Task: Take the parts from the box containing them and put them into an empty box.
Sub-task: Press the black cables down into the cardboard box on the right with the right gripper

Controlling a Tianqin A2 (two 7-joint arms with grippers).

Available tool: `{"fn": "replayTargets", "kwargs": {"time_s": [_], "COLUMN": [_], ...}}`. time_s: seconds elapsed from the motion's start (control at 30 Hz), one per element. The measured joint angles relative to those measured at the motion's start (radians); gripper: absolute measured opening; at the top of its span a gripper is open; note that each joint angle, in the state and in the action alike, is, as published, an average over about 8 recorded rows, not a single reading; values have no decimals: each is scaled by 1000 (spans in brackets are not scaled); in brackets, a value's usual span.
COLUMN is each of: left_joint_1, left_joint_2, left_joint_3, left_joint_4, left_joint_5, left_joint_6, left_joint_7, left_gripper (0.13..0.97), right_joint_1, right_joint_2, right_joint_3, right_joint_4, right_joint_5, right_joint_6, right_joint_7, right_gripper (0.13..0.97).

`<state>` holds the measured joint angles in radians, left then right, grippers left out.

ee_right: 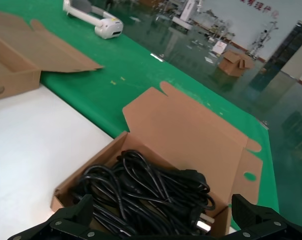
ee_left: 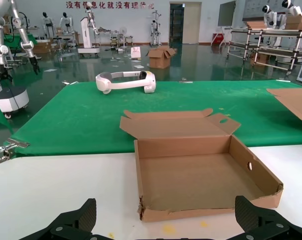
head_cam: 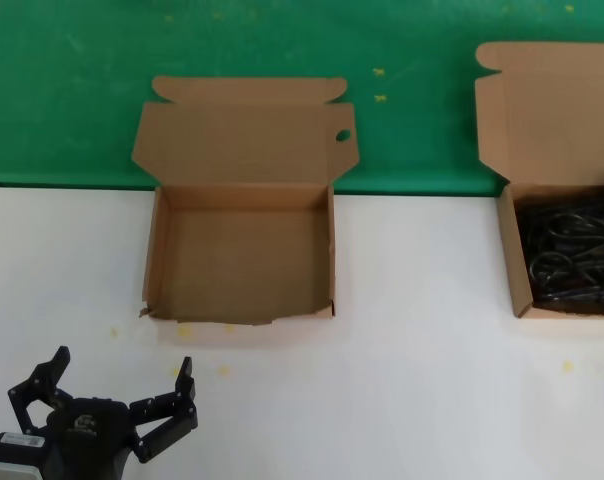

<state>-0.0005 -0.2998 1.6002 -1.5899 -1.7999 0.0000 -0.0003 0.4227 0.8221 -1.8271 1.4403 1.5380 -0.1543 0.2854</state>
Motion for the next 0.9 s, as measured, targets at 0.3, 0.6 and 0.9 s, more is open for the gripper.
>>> {"fn": "replayTargets", "kwargs": {"time_s": [0.3,0.6,0.9], "left_joint_1": [0,0,0], "left_joint_2": [0,0,0], "left_joint_3": [0,0,0], "left_joint_4": [0,0,0], "left_joint_5": [0,0,0], "left_joint_6": [0,0,0], "left_joint_7": [0,-1,-1], "left_gripper": [966,966,966], "right_joint_1": [75,149,298], "right_joint_2": [-8,-50,-121], "right_joint_3": [82,78,136], "right_joint_4": [-34,-149,-391], "right_joint_5": [-204,-161,39], "right_joint_6": [-130,-191,-323], "right_joint_7": [85,-95,-467], "right_gripper": [966,966,966]}}
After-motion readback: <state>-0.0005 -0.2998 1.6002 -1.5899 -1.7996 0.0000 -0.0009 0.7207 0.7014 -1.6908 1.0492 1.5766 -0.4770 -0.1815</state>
